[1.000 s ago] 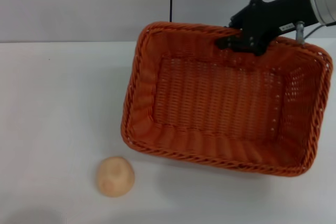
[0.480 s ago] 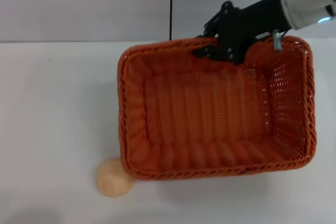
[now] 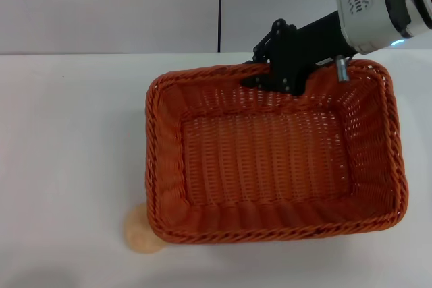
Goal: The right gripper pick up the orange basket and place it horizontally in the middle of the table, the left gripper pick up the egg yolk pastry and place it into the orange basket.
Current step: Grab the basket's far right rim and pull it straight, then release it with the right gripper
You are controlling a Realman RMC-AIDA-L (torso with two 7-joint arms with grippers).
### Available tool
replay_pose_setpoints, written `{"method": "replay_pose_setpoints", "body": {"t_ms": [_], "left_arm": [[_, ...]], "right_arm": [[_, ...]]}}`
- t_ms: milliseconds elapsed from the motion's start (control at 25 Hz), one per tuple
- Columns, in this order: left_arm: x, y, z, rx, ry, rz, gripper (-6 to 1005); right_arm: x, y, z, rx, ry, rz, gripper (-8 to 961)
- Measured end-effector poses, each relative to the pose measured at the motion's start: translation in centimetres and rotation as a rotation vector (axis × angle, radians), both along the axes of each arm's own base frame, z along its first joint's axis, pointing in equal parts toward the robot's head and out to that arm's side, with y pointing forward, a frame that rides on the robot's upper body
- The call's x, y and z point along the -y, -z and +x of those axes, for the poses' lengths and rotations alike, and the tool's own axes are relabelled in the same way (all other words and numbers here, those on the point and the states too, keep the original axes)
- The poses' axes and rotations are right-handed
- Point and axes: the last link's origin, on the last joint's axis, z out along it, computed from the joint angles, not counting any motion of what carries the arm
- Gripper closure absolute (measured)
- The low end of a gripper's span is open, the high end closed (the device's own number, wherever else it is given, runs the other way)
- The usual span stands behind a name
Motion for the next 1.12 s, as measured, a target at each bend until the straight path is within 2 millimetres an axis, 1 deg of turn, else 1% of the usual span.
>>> {"method": "replay_pose_setpoints", "body": {"t_ms": [160,360,600,800,960,1040,1080,1120], "left_arm": [[-0.1,0.1,0.0,0.001,0.003,-0.002,277],[-0.1,0.1,0.1,0.001,0.007,-0.008,279],[-0.1,-0.1,0.0,-0.001,0.007,-0.005,282],[-0.1,-0.3,0.0,-0.005,0.014,-0.003,285],[-0.3,-0.3,0.1,-0.006,0.019,-0.006,287],[-0.3,-0.3,0.1,-0.006,0.019,-0.006,288],[-0.3,-0.3,0.1,-0.006,0.019,-0.006,289],[-0.4,-0.2,0.1,-0.006,0.020,-0.006,289]], "right_arm": [[0.2,0.1,0.0,-0.036,-0.023,0.012,800],[0.1,0.2,0.4,-0.055,-0.011,0.034,715],[0.5,1.1,0.8,-0.037,-0.023,0.037,613],[0.7,1.7,1.0,-0.022,-0.026,0.035,409],[0.8,2.1,1.2,-0.027,-0.020,0.033,346],[0.8,1.5,1.1,-0.054,-0.024,0.057,315],[0.8,1.5,1.1,-0.054,-0.024,0.057,315],[0.8,1.1,0.9,-0.075,-0.027,0.075,315]]}}
